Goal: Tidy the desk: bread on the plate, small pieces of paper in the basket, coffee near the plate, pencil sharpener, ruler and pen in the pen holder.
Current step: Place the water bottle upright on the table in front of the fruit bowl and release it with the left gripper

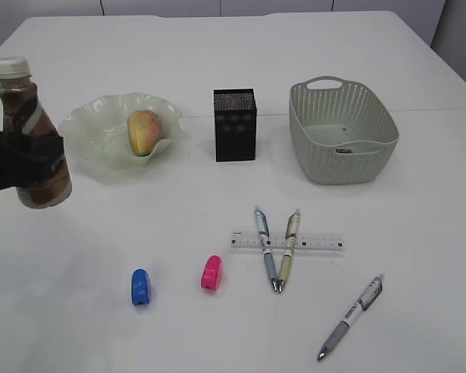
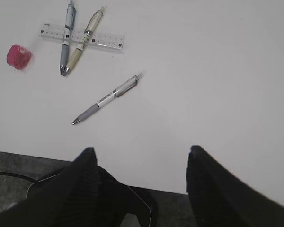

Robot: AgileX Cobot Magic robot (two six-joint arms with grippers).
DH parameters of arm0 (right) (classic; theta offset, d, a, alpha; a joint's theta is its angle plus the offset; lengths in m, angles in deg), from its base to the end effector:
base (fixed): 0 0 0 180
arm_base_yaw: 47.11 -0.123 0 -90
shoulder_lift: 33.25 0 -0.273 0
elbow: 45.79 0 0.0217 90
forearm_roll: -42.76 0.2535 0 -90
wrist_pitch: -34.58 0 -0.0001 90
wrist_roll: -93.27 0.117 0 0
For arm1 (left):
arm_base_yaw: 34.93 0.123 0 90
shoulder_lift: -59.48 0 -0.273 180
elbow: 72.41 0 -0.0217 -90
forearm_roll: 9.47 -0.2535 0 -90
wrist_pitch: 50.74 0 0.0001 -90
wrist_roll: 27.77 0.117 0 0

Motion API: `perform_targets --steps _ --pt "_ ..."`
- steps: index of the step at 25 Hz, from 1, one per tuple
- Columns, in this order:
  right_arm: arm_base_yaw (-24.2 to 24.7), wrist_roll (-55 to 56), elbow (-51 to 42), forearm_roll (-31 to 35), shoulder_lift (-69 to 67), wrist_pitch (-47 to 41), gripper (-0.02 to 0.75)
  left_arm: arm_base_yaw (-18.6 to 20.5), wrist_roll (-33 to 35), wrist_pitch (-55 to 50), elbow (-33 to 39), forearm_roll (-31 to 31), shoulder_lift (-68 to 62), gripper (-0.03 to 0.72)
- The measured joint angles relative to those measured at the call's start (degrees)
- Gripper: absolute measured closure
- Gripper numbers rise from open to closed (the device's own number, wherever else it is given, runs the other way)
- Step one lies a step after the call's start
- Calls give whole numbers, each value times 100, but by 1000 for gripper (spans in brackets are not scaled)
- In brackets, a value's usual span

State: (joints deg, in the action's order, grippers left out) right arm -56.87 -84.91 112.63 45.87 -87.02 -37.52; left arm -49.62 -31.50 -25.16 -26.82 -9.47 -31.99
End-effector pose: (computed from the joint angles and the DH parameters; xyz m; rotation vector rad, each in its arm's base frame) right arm 0.1382 0.0299 0.3298 -0.1764 2.5721 0.1484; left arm 0.2945 -0.0772 0.1822 0.1864 1.9427 -0.2128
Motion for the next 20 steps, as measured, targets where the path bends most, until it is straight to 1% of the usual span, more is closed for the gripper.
perform_targets --steps 2,4,7,9,15,17,20 --pt "0 4 0 2 0 0 271 0 0 842 343 64 -93 339" --pt "0 4 0 2 0 0 271 0 0 1198 518 108 -236 339" --pt "0 13 0 2 0 0 271 0 0 1423 566 136 -489 339" --pt "0 13 0 2 0 0 270 0 4 1751 566 146 -645 340" --pt "0 13 0 2 0 0 271 0 4 3497 554 245 -1312 340" --pt "0 13 0 2 0 -12 270 0 4 3697 511 296 -1670 340" --pt "0 13 0 2 0 -12 271 0 4 3697 307 305 -2213 340"
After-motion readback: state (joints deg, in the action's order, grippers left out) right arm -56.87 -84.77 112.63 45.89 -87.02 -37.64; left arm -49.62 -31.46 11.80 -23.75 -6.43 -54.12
